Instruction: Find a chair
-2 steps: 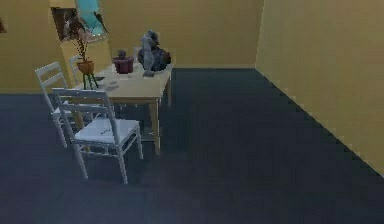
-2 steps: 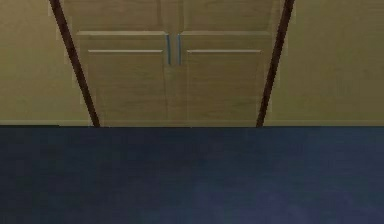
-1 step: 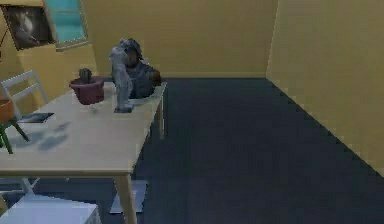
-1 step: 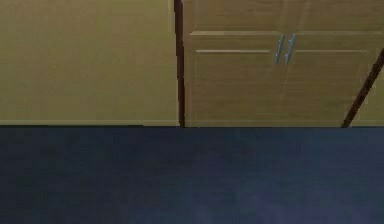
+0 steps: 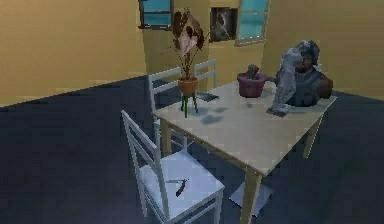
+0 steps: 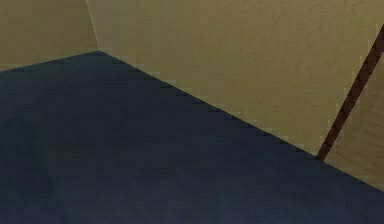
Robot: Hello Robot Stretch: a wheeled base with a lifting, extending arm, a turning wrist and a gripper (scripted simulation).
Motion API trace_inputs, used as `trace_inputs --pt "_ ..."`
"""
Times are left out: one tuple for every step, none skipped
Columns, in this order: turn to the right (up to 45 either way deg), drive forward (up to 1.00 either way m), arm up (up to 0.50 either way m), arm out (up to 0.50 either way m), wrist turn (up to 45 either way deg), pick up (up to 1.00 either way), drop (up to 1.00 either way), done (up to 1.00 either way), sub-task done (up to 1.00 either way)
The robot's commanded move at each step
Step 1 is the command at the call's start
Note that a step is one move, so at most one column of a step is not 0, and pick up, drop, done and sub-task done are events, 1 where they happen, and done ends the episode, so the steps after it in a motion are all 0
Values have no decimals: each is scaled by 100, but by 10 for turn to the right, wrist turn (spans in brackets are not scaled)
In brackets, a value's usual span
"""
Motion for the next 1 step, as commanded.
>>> trace_inputs --pt "0 0 0 0 0 0 0 100 0"
